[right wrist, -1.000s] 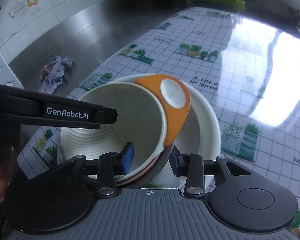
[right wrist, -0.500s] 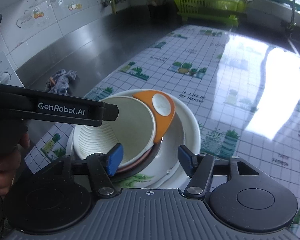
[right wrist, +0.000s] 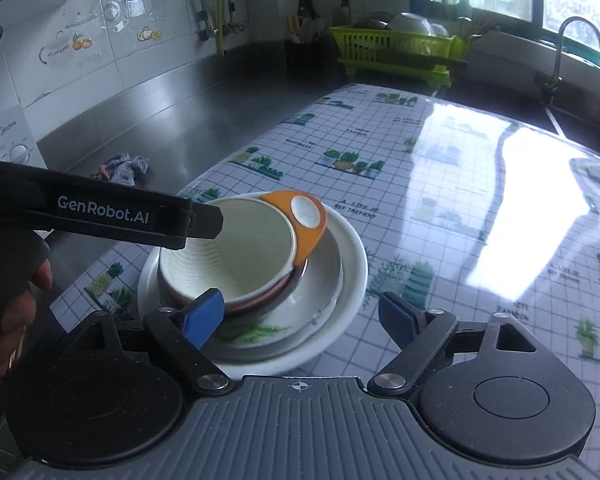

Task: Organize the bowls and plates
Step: 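Open the left gripper and withdraw from the nested bowls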

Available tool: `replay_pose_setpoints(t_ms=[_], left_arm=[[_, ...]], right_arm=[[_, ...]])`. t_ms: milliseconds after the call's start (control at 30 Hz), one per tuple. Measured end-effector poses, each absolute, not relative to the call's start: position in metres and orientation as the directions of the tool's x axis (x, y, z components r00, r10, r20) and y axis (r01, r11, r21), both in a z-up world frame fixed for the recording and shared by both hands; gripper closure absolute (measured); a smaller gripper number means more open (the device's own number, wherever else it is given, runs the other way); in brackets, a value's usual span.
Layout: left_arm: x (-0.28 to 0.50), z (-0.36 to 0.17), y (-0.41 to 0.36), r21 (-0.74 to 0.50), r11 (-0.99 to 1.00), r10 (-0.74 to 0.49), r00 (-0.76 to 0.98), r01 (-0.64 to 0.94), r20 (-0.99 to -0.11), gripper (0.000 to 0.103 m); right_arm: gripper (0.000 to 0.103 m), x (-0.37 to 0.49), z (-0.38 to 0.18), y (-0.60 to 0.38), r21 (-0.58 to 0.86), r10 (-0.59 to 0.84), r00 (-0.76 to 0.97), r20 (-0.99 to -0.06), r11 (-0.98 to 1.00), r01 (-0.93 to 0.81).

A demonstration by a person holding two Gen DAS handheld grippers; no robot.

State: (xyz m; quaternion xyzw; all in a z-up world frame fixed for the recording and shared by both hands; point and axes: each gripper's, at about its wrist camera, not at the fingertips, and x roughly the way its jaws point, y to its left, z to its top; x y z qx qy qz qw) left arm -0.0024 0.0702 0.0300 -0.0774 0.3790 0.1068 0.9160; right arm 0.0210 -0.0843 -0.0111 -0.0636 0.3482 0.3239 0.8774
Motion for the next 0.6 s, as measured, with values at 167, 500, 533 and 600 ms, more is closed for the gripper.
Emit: replay_pose_setpoints(t_ms=[167,500,533,600], left_arm=[[-0.017,0.033,0.061,-0.056,0.970,0.131,0.702,-0.237,-0.700,0.000],[-0.042,0.035,0.046,-0.063,0.977,0.106,0.721,-0.204,-0.684,0.000],[-0.043,0.034,0.045,-0.063,0.978,0.104,0.721,-0.201,-0.685,0.000],[-0.048,0.032,0.041,-0.056,0.979,0.102,0.716,-0.194,-0.691,0.000]], right_arm=[[0.011,0.006,-0.010,-0.091,0.106,0.516,0.563,-0.646,0.791,-0.603],[0.007,-0.015,-0.011,-0.100,0.087,0.500,0.580,-0.643,0.800,-0.593],[0.007,-0.017,-0.011,-0.100,0.087,0.498,0.581,-0.644,0.802,-0.591],[0.006,-0.020,-0.011,-0.102,0.089,0.496,0.581,-0.645,0.804,-0.588]])
